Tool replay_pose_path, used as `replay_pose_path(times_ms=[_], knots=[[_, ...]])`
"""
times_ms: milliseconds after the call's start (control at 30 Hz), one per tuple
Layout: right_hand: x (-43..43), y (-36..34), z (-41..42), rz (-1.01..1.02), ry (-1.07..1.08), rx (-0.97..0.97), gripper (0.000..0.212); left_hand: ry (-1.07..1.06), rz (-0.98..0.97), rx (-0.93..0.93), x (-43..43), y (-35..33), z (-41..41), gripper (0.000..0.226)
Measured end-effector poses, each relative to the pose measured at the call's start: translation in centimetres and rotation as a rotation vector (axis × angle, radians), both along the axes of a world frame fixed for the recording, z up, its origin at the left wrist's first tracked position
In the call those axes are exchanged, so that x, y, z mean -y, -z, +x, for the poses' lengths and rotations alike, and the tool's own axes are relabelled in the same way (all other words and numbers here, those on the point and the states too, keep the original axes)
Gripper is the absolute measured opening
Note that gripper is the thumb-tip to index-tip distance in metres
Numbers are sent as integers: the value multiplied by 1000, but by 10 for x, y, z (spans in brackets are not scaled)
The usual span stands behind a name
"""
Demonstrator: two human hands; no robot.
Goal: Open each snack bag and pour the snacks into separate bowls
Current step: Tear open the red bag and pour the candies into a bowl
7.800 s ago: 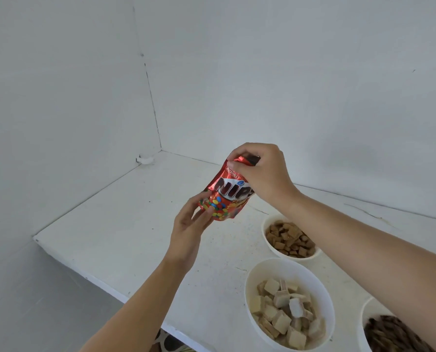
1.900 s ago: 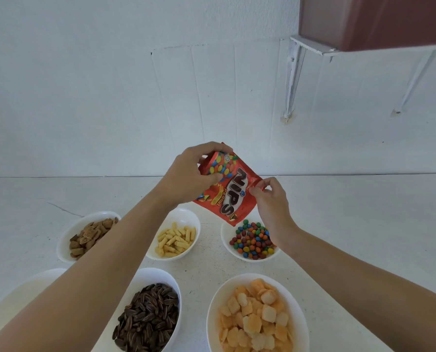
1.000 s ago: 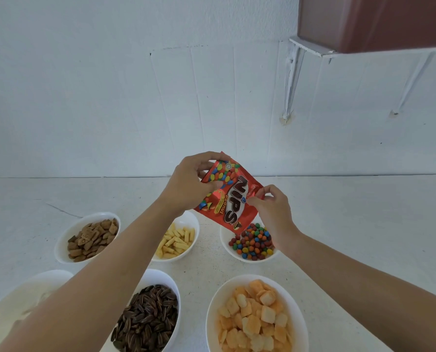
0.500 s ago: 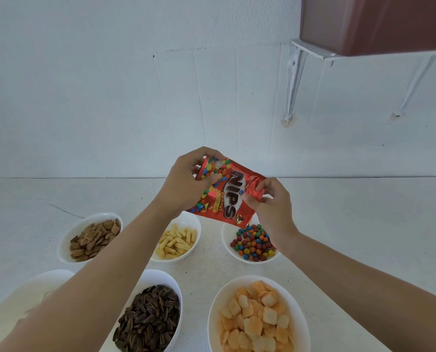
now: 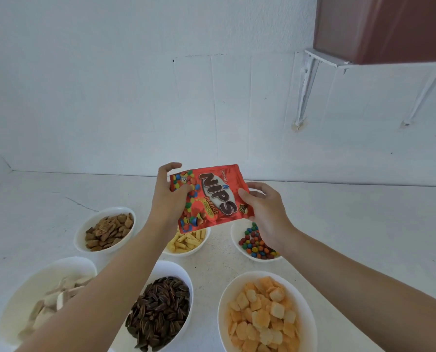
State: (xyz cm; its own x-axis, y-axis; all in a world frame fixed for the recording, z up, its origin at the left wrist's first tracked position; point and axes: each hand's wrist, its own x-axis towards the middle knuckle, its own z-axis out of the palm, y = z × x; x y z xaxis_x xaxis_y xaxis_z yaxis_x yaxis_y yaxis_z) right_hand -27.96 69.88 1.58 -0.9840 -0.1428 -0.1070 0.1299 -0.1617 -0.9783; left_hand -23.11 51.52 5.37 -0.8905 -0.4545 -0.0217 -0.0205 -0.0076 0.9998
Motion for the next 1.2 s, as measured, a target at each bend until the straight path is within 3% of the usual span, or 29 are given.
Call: replay_pose_path(times_ms=[233, 467, 667, 933, 1200], knots=[[24, -23, 15, 128, -17, -155, 13, 1, -171, 194, 37, 2, 32, 18], [79, -37, 39, 227, -89, -353, 3, -68, -677, 264, 83, -11, 79, 15], [156, -56, 67, 388, -260, -604, 4, -214, -873, 271, 142, -34, 145, 9], [295, -76, 155, 399, -498, -870, 6, -417, -849, 318, 222, -58, 276, 9], [431, -59, 311, 317, -737, -978, 6, -498, -780, 448, 300, -55, 450, 15]])
